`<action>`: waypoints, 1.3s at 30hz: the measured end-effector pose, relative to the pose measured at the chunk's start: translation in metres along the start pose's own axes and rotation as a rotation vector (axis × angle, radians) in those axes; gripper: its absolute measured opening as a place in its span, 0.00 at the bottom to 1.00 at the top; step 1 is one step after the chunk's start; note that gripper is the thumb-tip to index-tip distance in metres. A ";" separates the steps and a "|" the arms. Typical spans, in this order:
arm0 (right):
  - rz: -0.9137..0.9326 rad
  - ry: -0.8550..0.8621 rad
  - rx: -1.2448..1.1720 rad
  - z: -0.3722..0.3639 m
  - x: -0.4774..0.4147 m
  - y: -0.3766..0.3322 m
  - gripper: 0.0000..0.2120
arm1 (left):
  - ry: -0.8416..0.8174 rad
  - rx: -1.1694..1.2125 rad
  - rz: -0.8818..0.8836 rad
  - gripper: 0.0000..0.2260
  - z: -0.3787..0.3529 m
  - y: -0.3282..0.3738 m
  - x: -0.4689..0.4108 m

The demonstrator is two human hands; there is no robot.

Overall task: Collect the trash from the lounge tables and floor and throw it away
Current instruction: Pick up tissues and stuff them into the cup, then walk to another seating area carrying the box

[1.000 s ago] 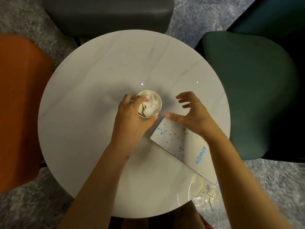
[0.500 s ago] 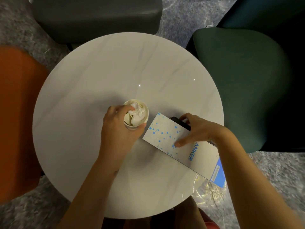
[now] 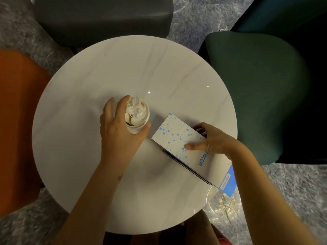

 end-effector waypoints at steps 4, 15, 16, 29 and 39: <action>-0.002 0.015 -0.041 0.001 -0.002 0.002 0.33 | 0.074 0.000 -0.175 0.21 -0.005 0.024 0.020; -0.109 0.318 -0.279 0.022 -0.005 0.012 0.29 | -0.265 0.135 -0.100 0.16 -0.064 0.049 0.036; -0.123 0.331 -0.304 0.023 -0.005 0.011 0.29 | -0.298 0.142 -0.056 0.19 -0.071 0.048 0.036; -0.234 0.236 -0.626 -0.001 -0.008 0.005 0.33 | -0.421 0.321 0.174 0.31 -0.109 0.036 0.029; -0.117 0.186 -0.578 0.017 -0.001 0.001 0.34 | -0.408 0.471 0.321 0.31 -0.112 0.034 0.028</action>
Point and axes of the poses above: each hand's wrist, its own x-axis away from the middle knuckle, its own z-axis out of the back of the hand, y = z × x, the point moved 3 cm from there along -x, towards the middle knuckle, and after that the axes turned 14 degrees about x, right-handed, at the moved point
